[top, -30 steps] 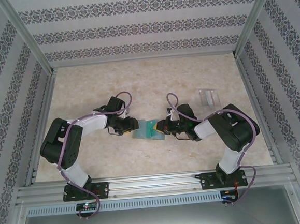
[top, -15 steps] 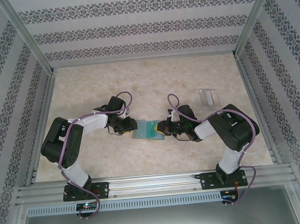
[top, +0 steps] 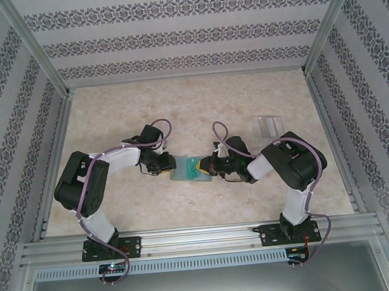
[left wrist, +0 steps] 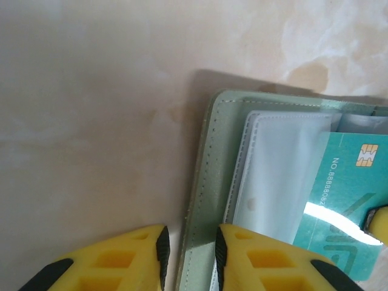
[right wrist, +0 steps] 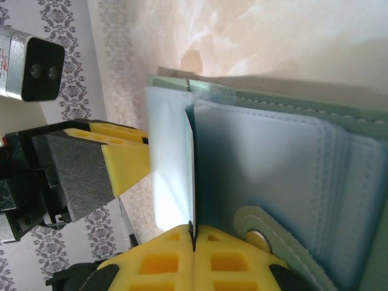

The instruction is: Put the credit cards into the card holder

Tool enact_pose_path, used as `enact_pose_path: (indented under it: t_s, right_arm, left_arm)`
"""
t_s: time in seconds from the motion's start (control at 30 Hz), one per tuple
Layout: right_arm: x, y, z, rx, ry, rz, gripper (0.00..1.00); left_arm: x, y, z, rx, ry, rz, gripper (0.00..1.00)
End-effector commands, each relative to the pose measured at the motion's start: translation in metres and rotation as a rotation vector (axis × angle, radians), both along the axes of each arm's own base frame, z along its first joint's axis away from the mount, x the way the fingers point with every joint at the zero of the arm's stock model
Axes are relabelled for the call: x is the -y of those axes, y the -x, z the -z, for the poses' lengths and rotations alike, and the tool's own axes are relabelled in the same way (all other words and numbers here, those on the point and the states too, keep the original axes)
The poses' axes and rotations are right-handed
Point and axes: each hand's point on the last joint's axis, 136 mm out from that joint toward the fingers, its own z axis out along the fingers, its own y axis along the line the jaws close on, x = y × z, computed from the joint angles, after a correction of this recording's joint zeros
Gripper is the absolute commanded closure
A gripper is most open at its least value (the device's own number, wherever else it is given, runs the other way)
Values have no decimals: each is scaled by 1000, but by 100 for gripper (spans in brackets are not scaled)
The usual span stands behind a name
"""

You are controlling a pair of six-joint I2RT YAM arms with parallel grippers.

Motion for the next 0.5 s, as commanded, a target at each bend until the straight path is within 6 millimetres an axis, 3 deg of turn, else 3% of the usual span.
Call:
enact_pose_path:
  t_s: [0.0,0.47]
  right_arm:
    - [-6,-4,0,6,1,1,100]
    - [-19,-5,-8,22,-19,12,100]
  left_arm:
    - [14,14,15,-51,34,52,73]
    - [11,17,19,-68,18,42,78]
